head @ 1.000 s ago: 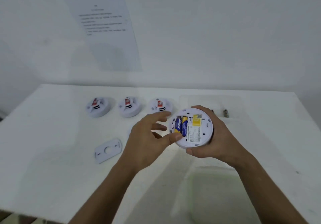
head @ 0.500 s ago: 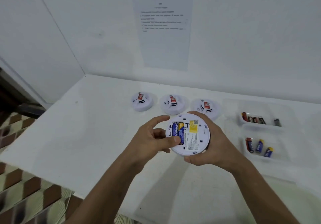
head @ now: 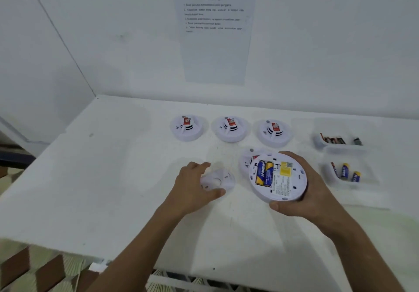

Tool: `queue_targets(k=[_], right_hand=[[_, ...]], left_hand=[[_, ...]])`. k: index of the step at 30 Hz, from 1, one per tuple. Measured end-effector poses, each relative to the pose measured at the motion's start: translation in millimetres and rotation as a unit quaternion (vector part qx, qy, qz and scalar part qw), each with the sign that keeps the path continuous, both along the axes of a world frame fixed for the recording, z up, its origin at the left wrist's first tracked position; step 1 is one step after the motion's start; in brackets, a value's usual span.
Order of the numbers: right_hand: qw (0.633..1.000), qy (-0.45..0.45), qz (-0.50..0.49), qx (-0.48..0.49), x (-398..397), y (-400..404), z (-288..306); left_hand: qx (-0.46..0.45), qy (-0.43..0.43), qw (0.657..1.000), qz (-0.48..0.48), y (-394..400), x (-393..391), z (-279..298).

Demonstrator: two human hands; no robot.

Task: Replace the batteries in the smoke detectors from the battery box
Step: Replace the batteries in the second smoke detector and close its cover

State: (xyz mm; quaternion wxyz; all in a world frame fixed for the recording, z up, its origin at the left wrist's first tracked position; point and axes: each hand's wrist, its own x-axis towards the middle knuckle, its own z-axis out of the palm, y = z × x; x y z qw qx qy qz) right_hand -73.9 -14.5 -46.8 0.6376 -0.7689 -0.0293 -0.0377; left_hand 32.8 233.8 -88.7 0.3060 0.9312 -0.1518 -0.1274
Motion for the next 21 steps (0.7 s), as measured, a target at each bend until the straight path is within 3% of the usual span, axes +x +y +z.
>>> queue_targets(k=[3,11,16,21], right_hand=[[1.0,0.007,-0.022,-0.003,-10,6,-6],[0.998,0.026,-0.047,-0.017,-21,31,-10],[0.999,0.027,-0.032,-0.016,-14,44,-13],[0.999,0.014,-0.001,-0.038,5,56,-2]], left_hand=[[0.046,-0.005,0.998,-0.03,3,11,-16],[0.024,-0.046,0.995,-0.087,13,18,-14],[-0.112,-0.094,0.988,-0.05,27,12,17],[-0.189,-0.116,0.963,-0.151,22,-2,60]])
